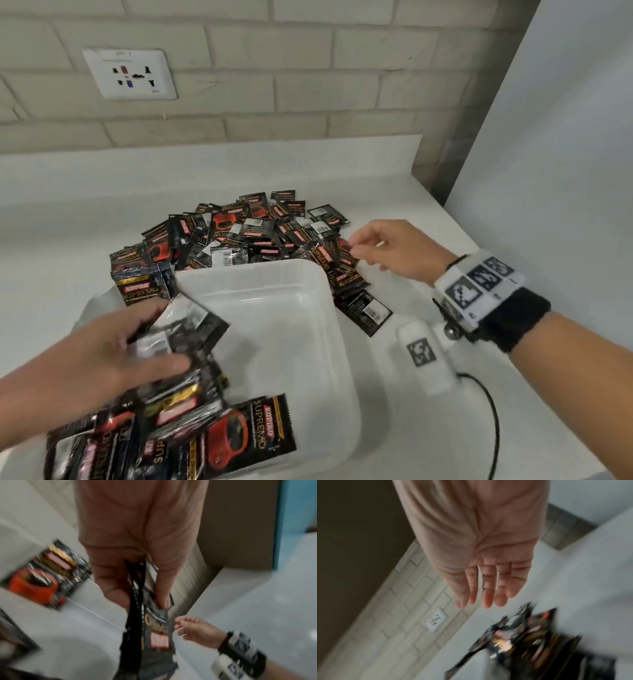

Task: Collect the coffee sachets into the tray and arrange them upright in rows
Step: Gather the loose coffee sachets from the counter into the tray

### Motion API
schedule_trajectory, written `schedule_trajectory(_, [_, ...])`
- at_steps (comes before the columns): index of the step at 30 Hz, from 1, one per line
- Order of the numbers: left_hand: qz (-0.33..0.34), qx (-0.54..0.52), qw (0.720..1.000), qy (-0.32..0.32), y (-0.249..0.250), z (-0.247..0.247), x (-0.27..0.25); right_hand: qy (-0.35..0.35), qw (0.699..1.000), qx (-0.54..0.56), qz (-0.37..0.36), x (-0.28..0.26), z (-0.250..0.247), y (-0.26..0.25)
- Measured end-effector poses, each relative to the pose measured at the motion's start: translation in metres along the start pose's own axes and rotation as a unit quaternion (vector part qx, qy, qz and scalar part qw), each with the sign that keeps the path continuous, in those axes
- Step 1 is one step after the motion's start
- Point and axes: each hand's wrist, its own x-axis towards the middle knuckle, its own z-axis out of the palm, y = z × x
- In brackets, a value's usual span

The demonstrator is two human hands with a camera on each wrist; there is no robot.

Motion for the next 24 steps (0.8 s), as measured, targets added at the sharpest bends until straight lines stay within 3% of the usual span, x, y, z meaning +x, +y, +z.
schedule_trajectory(2, [-0.009,0.064,0.997,-0.052,-0.023,-0.016,-0.002,-0.006,0.997,-0.058,0.042,0.018,-0.007,0.019])
schedule_trajectory(5, [-0.043,0.059,0.989,-0.132,-0.036,-0.028,-0.008,-0.039,0.985,-0.14,0.098,0.036,-0.005,0.033])
schedule_trajectory(7, [-0.021,0.136,0.974,-0.18,-0.043,-0.027,-0.008,-0.067,0.974,-0.177,0.125,0.045,0.002,0.035])
schedule_trajectory(9, [-0.018,0.241,0.959,-0.146,-0.048,-0.024,-0.006,-0.096,0.966,-0.202,0.133,0.052,0.009,0.035])
schedule_trajectory(11, [-0.033,0.249,0.952,-0.172,-0.048,-0.017,-0.007,-0.124,0.965,-0.192,0.132,0.058,0.015,0.032])
schedule_trajectory(14, [-0.011,0.411,0.878,-0.245,-0.032,-0.006,-0.004,-0.125,0.976,-0.118,0.135,0.067,0.021,0.025])
schedule_trajectory(16, [0.017,0.472,0.854,-0.219,-0.02,-0.004,-0.003,-0.108,0.978,-0.106,0.144,0.074,0.024,0.022])
schedule_trajectory(20, [0.06,0.501,0.851,-0.146,-0.01,-0.004,-0.005,-0.084,0.97,-0.136,0.183,0.085,0.032,0.026])
schedule_trajectory(24, [0.096,0.474,0.869,-0.109,-0.028,-0.008,-0.011,-0.067,0.965,-0.142,0.209,0.088,0.044,0.029])
